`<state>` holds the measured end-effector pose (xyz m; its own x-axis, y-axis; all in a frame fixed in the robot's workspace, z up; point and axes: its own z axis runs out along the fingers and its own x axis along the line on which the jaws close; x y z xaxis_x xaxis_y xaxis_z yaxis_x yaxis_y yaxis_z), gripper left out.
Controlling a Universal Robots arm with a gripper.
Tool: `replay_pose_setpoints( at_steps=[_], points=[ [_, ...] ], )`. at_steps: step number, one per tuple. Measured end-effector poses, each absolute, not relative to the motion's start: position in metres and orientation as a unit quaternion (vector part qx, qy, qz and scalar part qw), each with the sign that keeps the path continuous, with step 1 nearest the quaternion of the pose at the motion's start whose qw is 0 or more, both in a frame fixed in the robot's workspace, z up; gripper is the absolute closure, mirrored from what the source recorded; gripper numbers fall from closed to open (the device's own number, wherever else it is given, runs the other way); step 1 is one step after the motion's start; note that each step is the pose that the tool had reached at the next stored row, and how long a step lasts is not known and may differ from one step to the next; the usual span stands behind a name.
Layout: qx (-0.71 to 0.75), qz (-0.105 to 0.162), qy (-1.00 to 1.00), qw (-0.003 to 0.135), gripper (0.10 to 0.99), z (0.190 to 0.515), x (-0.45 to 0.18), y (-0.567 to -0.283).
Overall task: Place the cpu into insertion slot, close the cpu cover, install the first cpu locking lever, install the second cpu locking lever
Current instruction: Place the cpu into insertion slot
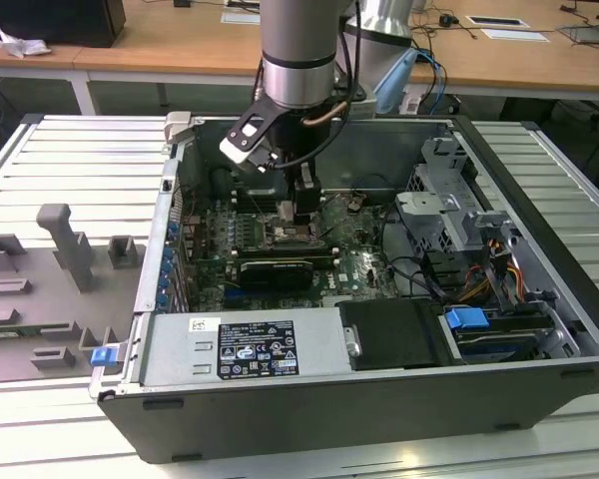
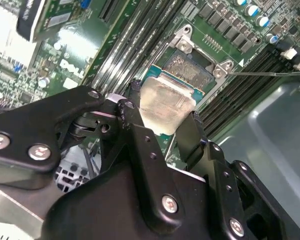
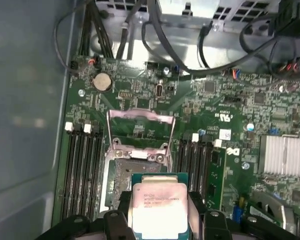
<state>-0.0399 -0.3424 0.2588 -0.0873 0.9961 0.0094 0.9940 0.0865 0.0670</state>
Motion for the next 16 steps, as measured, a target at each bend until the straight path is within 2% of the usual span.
replay_pose_setpoints(
  at_steps=[16],
  points=[
    [0.692,0.027,0.721,0.02,0.557,0.233,-0.044,-0.332]
  ],
)
